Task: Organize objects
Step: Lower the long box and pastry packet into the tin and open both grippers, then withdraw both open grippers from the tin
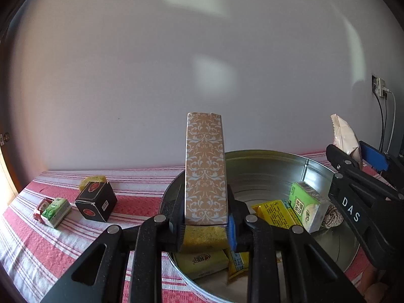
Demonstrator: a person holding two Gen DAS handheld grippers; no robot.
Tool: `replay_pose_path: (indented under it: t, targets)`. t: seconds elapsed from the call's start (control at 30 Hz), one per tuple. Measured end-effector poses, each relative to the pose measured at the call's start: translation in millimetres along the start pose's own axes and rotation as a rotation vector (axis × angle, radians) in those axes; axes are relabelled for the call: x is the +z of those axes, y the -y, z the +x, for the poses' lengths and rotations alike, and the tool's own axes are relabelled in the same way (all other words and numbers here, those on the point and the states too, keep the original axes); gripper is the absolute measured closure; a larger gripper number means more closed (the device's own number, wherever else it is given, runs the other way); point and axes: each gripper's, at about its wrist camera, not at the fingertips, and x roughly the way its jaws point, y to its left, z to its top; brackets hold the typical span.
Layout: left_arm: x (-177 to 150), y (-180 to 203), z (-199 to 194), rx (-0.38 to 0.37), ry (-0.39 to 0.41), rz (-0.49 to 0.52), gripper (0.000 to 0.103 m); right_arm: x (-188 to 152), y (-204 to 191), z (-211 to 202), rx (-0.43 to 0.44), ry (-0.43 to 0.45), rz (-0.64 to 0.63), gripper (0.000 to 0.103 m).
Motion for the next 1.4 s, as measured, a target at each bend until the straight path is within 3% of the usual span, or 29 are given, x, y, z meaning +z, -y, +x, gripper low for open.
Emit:
replay_pose_path:
  t: [1.03,1.13,1.23,1.3,1.33,1.4]
  targets:
    - [-7.4,11.2,8.3,-0.037,-0.051,0.029,0.075,-16.6,-20.8,17.7,0.094,-0.130,-0.093,0.054]
    - [-7.5,8.9,7.7,-0.037,-0.053,0.017,0.073,-18.6,-20.3,20.0,0.134,-0.142,-0.090,0.044]
    - [-8.1,1.6,5.6,-0.020,-0.047,-0.009,0.048,-19.9,-15.8,18.6,0.134,-0.133,-0.075,0.033]
    - [-8.3,-6.5,1.6,0.012,-0.026,-0.031,0.019,-18.6,-6.9,17.7,0.107,-0.116,-0.060,0.024]
    - [-8.0,-11.1,-1.6,0.011,-0.010,-0.047,0.015,-18.2,-2.2,16.1,0.100,-0.108,-0.041,0.022]
    - [-7.0,-18.4,-8.4,-0.007,0.011,-0.077,0.010,-16.3,9.5,13.9,0.110,-0.094,0.012,0.009]
